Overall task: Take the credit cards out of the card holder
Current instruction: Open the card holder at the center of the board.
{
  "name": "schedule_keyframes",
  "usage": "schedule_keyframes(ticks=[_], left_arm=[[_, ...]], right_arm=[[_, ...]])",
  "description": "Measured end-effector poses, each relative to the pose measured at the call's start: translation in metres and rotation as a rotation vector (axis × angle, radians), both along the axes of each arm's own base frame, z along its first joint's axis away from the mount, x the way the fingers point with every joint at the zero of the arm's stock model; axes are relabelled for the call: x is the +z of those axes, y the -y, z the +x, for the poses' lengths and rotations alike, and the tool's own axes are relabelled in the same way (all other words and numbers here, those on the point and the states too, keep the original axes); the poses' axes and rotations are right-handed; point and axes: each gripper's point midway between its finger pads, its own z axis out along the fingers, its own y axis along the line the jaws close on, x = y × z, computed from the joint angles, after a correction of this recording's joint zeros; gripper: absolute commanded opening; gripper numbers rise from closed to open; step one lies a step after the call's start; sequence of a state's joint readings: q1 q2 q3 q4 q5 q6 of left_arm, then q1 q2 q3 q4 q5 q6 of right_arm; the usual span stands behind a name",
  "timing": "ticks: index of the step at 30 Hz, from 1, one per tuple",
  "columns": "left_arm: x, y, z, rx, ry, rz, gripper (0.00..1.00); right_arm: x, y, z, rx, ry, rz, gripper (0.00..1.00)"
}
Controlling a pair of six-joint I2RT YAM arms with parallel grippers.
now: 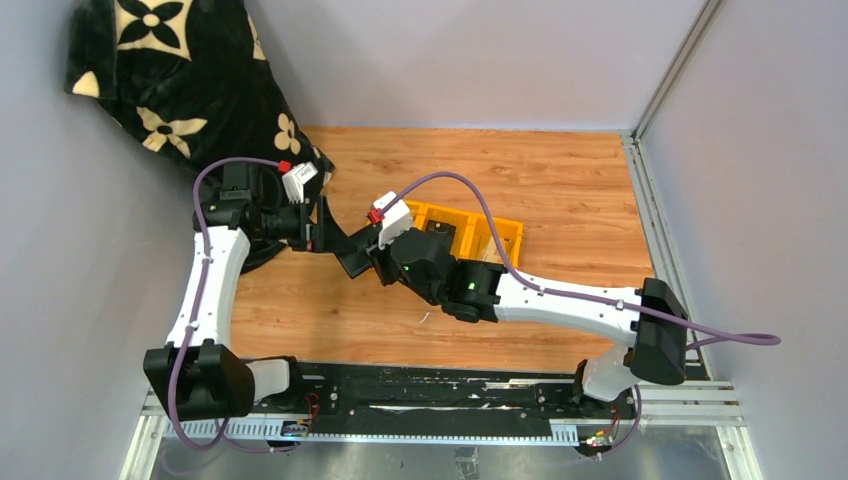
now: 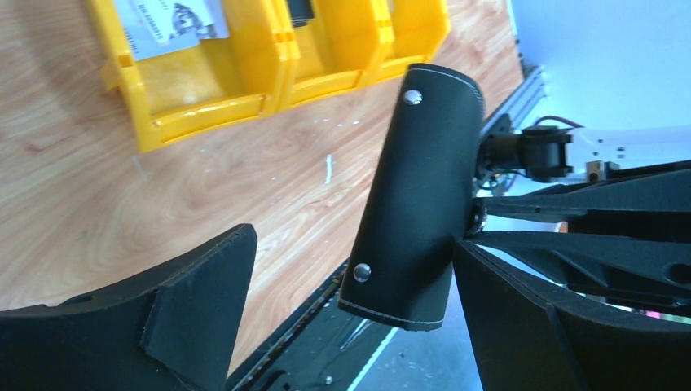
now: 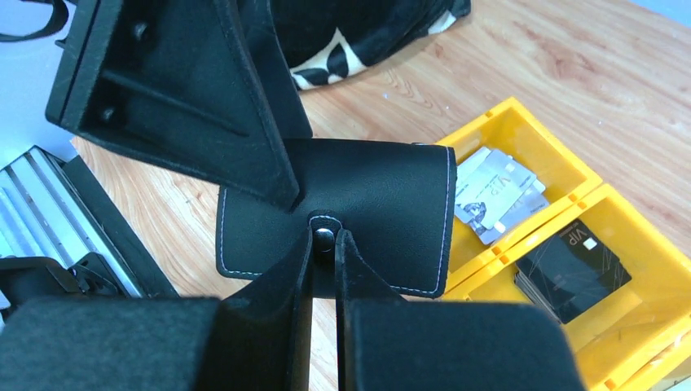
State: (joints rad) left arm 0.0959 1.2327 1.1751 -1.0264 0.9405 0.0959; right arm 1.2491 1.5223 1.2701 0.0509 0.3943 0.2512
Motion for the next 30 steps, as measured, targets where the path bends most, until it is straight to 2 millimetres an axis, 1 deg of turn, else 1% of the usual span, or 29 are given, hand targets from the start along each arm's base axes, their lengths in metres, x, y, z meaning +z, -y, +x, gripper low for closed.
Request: schedule_keyframes(ticks=[2,4,5,6,7,8,9,11,12,14,15,20,27,30], left_arm=[[0.008,0.005,-0.004,-0.006,0.001,-0.037,0.93],[0.017,0.009,-0.009,-0.013,0.007,-0.071,0.83],[0.023,0.012,-0.012,-0.022,0.017,-0.091,0.77],[0.026,0.013,-0.014,-0.024,0.017,-0.103,0.69],[0.033,0.015,-0.017,-0.036,0.033,-0.123,0.65],[0.036,0.017,-0.019,-0.038,0.032,-0.135,0.59],[0.041,0.019,-0.022,-0.048,0.046,-0.150,0.49],[0.048,0.021,-0.024,-0.058,0.061,-0.166,0.37],[0.050,0.021,-0.025,-0.060,0.067,-0.170,0.28],[0.053,0.021,-0.026,-0.062,0.078,-0.171,0.16],[0.053,0.021,-0.026,-0.061,0.082,-0.169,0.12],[0.058,0.019,-0.023,-0.040,0.087,-0.149,0.01],[0.063,0.015,-0.017,0.026,0.068,-0.093,0.00],[0.063,0.013,-0.018,0.060,0.059,-0.073,0.00]], right_arm=[[0.008,0.000,0.001,0.000,0.015,0.014,0.00],[0.013,-0.001,0.002,0.001,0.024,0.027,0.00],[0.017,-0.002,0.002,-0.001,0.031,0.035,0.00],[0.019,-0.002,0.003,-0.002,0.035,0.040,0.00],[0.022,-0.003,0.004,-0.003,0.042,0.044,0.00],[0.023,-0.003,0.004,-0.003,0.045,0.046,0.00],[0.025,-0.003,0.004,-0.005,0.050,0.048,0.00],[0.030,-0.003,0.006,-0.011,0.060,0.059,0.00],[0.031,-0.003,0.007,-0.015,0.064,0.062,0.00],[0.033,-0.003,0.008,-0.020,0.069,0.065,0.00],[0.033,-0.003,0.008,-0.020,0.069,0.066,0.00],[0.037,-0.004,0.009,-0.026,0.076,0.082,0.00],[0.045,0.001,0.007,-0.026,0.085,0.150,0.00],[0.043,0.004,0.004,-0.018,0.086,0.179,0.00]])
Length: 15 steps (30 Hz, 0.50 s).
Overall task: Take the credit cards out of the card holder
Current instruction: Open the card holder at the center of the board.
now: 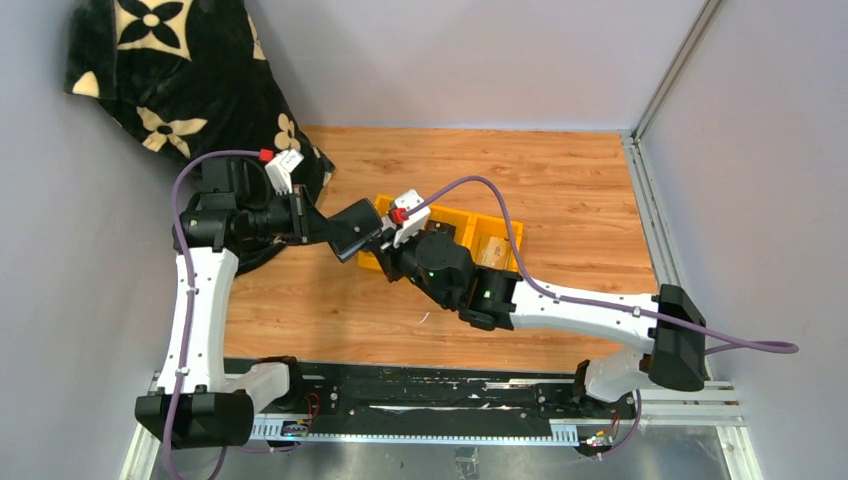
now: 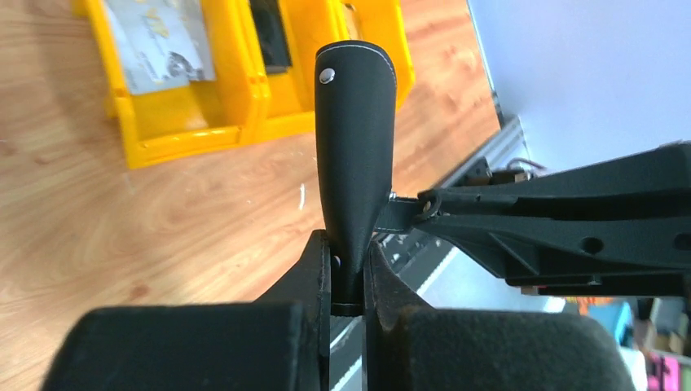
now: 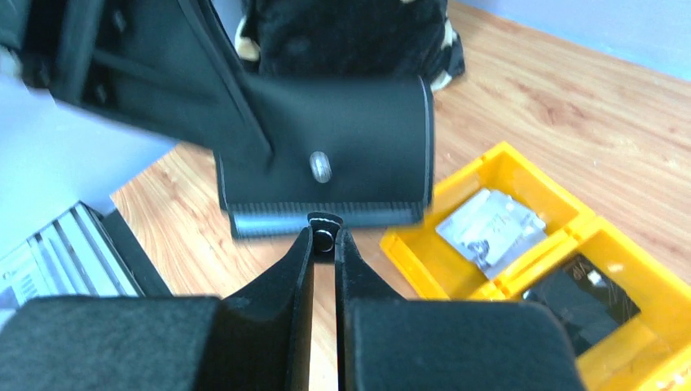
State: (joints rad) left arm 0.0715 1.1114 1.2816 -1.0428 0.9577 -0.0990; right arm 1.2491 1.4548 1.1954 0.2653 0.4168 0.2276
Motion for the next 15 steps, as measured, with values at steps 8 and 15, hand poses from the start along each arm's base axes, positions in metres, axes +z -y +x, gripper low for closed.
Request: schedule_keyframes(ticks=[8,15], left_arm=[[0.014,-0.019,0.020,0.179,0.087,0.068,0.00],[0.025,-0.025,0.032,0.217,0.141,0.087,0.00]], right_arm=[[-0.020,0.026,-0.009,-0.001,-0.012,0.018,0.04],[-0.007,0.031,-0.009,0.000,-0.051,0.053,0.78]])
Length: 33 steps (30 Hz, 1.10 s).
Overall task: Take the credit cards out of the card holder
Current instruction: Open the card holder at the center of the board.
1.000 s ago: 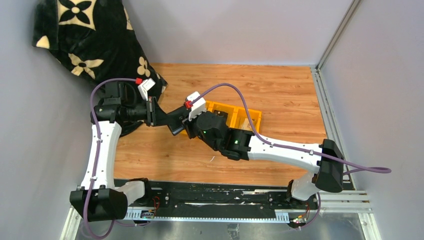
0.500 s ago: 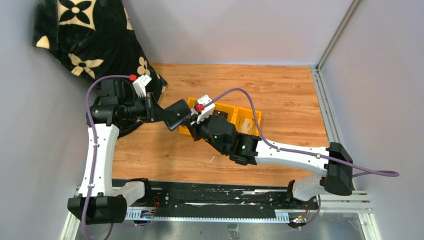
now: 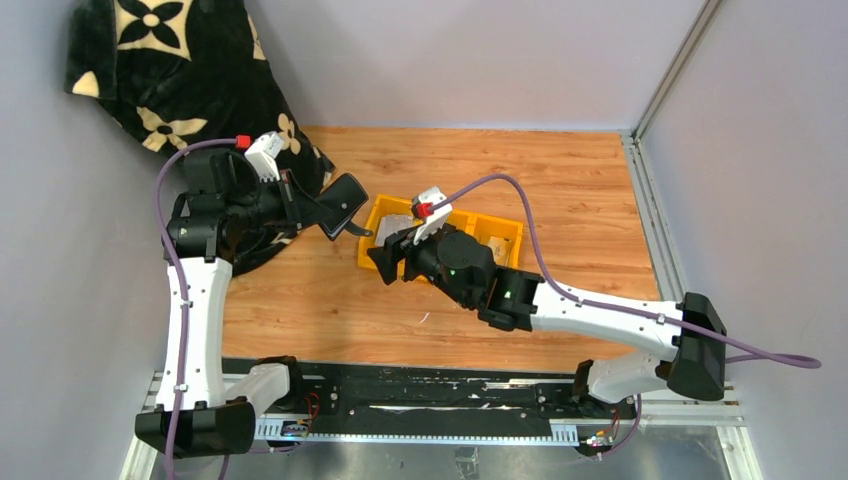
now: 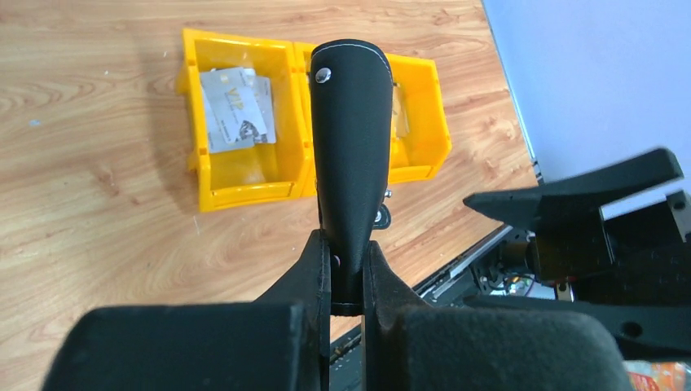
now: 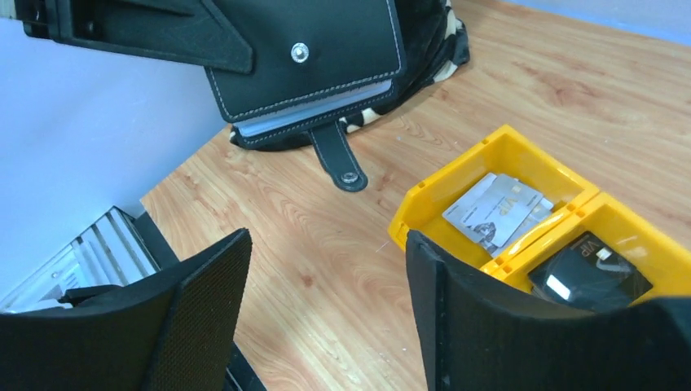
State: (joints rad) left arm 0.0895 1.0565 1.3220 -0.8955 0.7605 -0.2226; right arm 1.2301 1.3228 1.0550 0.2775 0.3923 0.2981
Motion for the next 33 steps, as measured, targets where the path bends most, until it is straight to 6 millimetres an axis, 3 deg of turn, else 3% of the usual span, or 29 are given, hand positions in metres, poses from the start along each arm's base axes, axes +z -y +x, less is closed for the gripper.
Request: schedule_keyframes(ticks=[10,19,26,33], left_arm=[[0.022,0.023,-0.021,-0.179,0.071,-0.089,0.00],[0.043,0.039,-0.047,-0.303,0.093,-0.191,0.00],[0.064,0.046,-0.066,-0.361,0.127,-0.237,0.00],[0.069,0.048,-0.071,-0.376,0.132,-0.255,0.00]], right_arm=[[0.021,0.012,0.032,0.163,-0.217,0.126,0.83],[0.015,-0.010,-0.011,0.468,-0.343,0.189,0.78],[0.016,-0.009,-0.004,0.506,-0.397,0.259,0.76],[0.025,-0.009,-0.004,0.570,-0.414,0.325,0.73]])
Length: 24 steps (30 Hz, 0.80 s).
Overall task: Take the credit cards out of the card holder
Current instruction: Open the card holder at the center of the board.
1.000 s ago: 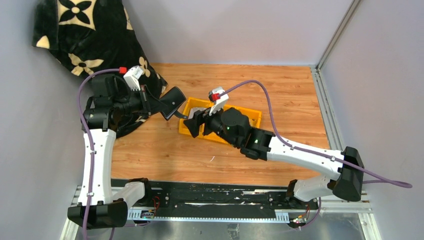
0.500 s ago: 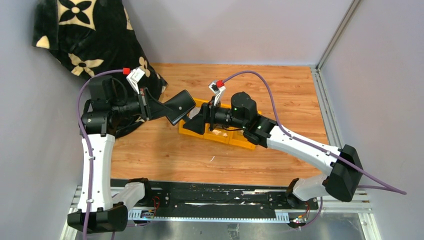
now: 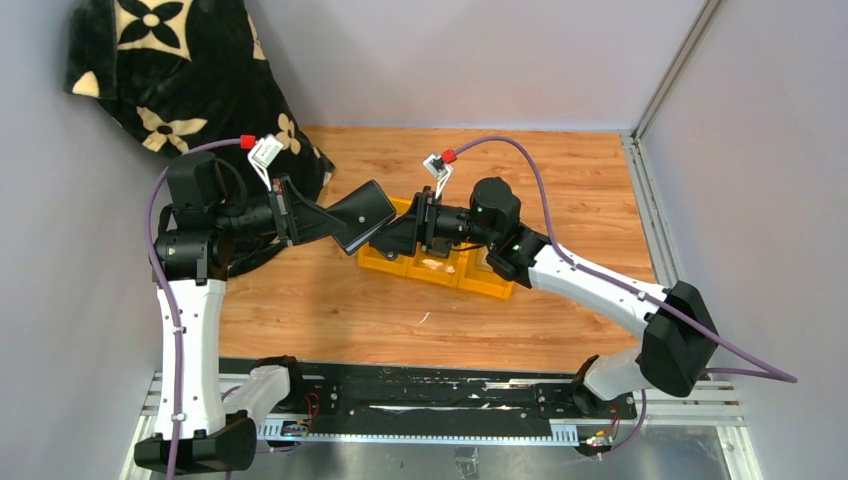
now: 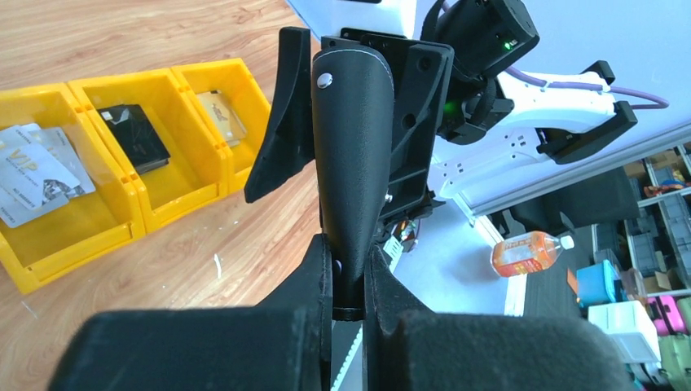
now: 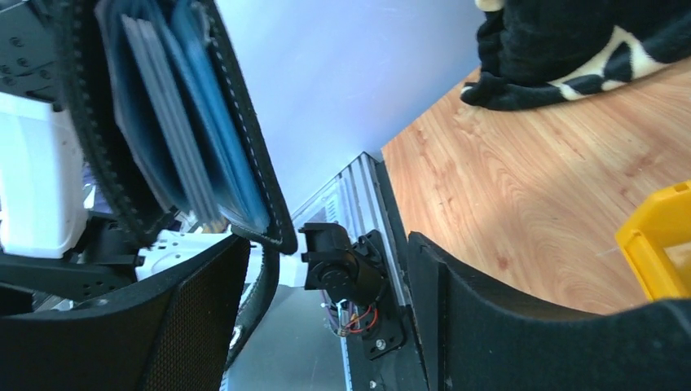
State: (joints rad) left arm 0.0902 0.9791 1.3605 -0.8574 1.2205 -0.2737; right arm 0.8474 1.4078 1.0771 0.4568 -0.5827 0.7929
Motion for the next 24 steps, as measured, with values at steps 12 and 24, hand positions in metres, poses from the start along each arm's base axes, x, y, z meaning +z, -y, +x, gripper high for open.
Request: schedule_keyframes(ticks=[12,24], left_arm=[[0.001,0.001,-0.002,-0.003,-0.007,-0.006,0.00],[0.010,0.001,-0.003,-0.004,0.008,-0.010,0.00]], right_arm=[[0.023,0.000,-0.017,0.103,0.040,0.089,0.56],[0.020,-0.006,-0.008,0.109,-0.038,0.118,0.41]])
